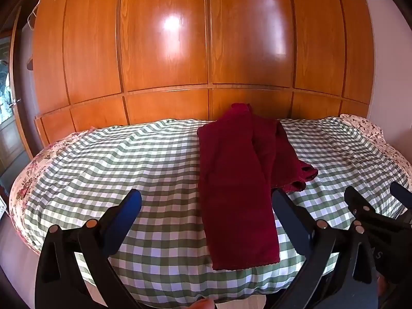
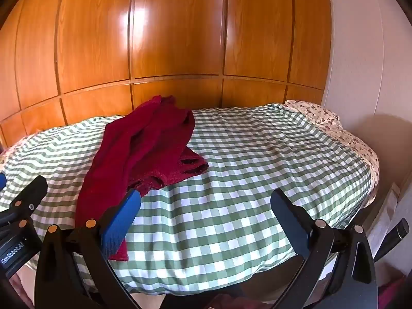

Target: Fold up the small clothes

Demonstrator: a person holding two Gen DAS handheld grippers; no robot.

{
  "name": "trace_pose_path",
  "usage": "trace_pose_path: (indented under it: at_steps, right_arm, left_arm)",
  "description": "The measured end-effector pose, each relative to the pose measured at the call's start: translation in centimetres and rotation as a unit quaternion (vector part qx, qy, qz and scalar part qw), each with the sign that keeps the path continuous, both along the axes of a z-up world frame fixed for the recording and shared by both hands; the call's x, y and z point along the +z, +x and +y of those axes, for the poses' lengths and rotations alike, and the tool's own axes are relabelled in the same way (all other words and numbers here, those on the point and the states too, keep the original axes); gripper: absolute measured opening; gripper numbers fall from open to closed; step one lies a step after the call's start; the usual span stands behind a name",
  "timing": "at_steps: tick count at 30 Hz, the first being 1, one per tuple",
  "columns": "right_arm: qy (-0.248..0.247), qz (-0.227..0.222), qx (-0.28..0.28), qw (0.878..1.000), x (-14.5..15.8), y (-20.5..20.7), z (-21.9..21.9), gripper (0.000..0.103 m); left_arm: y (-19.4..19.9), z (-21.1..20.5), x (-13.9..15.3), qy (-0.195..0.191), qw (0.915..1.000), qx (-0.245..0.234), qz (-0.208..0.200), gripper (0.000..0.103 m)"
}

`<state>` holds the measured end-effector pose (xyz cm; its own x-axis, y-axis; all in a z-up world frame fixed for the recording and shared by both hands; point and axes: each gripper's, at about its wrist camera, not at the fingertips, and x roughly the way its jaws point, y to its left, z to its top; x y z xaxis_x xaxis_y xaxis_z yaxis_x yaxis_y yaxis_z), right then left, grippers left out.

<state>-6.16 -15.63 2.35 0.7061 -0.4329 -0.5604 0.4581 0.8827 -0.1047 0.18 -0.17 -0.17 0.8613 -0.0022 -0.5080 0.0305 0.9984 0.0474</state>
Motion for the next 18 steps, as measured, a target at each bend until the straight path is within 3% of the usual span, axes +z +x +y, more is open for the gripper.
trace_pose_path:
  at_steps: [18]
  right_arm:
    - [0.009,0.000,0.005,1.000,-0.1,0.2,0.0,0.100]
  left_arm:
    - [0.2,0.3,0.1,-0.013,0.9999,0.006,0.001,0.101]
